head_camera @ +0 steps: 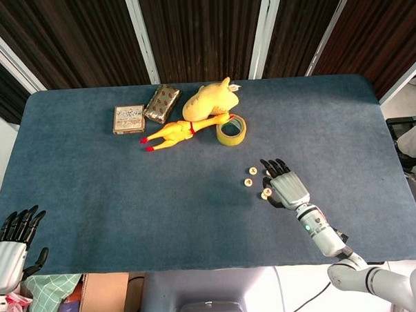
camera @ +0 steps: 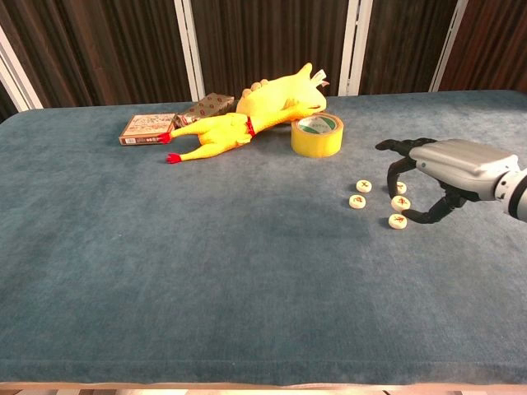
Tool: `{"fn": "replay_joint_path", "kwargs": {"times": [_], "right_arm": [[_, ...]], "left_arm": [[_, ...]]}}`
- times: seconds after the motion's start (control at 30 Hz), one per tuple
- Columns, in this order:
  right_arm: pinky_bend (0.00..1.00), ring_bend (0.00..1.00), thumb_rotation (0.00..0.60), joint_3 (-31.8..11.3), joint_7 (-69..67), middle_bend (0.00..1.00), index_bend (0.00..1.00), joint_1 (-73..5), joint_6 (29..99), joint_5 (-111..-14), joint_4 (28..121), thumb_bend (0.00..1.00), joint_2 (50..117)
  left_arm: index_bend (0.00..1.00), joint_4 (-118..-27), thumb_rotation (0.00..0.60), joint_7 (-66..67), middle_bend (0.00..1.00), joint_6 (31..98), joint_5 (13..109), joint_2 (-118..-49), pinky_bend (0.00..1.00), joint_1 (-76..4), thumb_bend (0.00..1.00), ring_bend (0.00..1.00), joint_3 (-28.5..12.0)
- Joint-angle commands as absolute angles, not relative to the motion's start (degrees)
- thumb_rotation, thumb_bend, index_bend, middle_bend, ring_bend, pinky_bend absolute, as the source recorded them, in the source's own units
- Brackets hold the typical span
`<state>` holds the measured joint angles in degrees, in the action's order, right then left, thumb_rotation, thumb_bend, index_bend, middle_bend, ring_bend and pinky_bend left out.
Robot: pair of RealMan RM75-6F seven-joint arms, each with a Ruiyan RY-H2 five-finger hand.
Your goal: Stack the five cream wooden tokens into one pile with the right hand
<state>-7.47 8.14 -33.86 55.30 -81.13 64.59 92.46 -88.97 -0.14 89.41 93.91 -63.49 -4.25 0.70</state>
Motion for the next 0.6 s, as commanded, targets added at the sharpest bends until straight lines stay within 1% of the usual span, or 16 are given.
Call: {"fn": "replay_joint_path", "kwargs": {"times": [0.03,0.33,0.5,0.6], "right_arm": [[0.00,0.00,0.600,-7.70,9.74,0.06,0.63,-34.67,54.64,-80.44,64.26,0.49,93.61],[0.00,0.00,0.600,-7.18,12.56,0.06,0.64,-34.70,54.03,-78.91,63.83,0.49,94.02],[0.00,0.00,0.600,-6.53,14.66,0.10,0.64,-34.56,53.41,-77.89,64.00,0.49,93.50],[0.00,0.00,0.600,-6.43,15.07,0.10,0.64,-34.64,53.21,-77.45,63.80,0.49,93.68]], "left_arm": [[0.00,-88.90,0.600,-0.35,0.00,89.75,93.72,-63.39,0.01,-4.10,0.41,0.00,0.53],[0.00,-88.74,0.600,-1.17,0.00,90.12,94.02,-63.10,0.01,-3.92,0.41,0.00,0.67],[0.00,-88.84,0.600,-1.51,0.00,90.51,94.00,-62.87,0.00,-3.70,0.41,0.00,0.65],[0.00,-88.85,0.600,-1.41,0.00,90.53,94.01,-62.87,0.01,-3.62,0.41,0.00,0.70]]}}
